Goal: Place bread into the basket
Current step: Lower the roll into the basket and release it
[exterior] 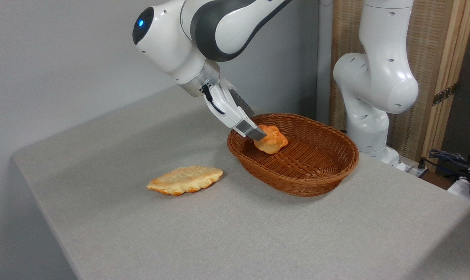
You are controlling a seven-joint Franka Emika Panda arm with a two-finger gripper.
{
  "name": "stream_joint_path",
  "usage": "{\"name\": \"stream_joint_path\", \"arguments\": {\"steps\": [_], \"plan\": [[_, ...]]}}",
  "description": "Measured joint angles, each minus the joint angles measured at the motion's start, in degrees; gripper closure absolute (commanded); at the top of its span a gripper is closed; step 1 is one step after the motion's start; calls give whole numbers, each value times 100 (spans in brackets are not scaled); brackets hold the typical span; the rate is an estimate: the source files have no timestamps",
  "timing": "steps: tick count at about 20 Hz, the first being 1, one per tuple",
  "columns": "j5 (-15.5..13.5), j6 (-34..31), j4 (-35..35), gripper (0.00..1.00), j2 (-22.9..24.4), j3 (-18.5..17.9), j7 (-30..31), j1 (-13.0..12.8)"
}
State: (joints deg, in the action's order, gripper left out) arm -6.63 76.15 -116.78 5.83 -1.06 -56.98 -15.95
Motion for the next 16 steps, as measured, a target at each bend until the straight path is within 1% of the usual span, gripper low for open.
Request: {"name": "stream_joint_path", "arguments": {"steps": [2,4,6,8,9,11,14,16], "plan": [[9,97,69,0,0,0,0,-11],[59,263,303,0,9,-3,0,-11],[109,403,744,0,31,-36,5,-3],[166,453,1340,0,72,-102,80,43],[190,494,1759,0,113,-168,189,78],[215,862,2045,0,157,-208,510,110],[219,1680,2086,0,112,-210,1287,112],[253,2060,2081,0,-3,-211,1738,113]]}}
